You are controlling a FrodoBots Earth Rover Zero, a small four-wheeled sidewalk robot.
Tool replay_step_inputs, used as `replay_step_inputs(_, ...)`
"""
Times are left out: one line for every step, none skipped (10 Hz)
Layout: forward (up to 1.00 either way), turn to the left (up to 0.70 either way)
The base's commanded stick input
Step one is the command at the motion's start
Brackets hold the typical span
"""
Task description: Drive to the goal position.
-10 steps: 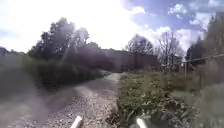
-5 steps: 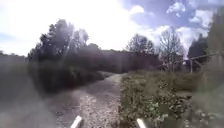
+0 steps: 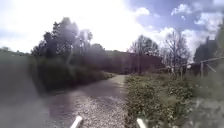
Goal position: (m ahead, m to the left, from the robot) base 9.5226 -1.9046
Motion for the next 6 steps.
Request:
replay_step_inputs(0.7, 0.0)
replay_step_inputs(0.7, 0.0)
replay_step_inputs(0.7, 0.0)
replay_step_inputs(0.7, 0.0)
replay_step_inputs(0.7, 0.0)
replay_step_inputs(0.7, 0.0)
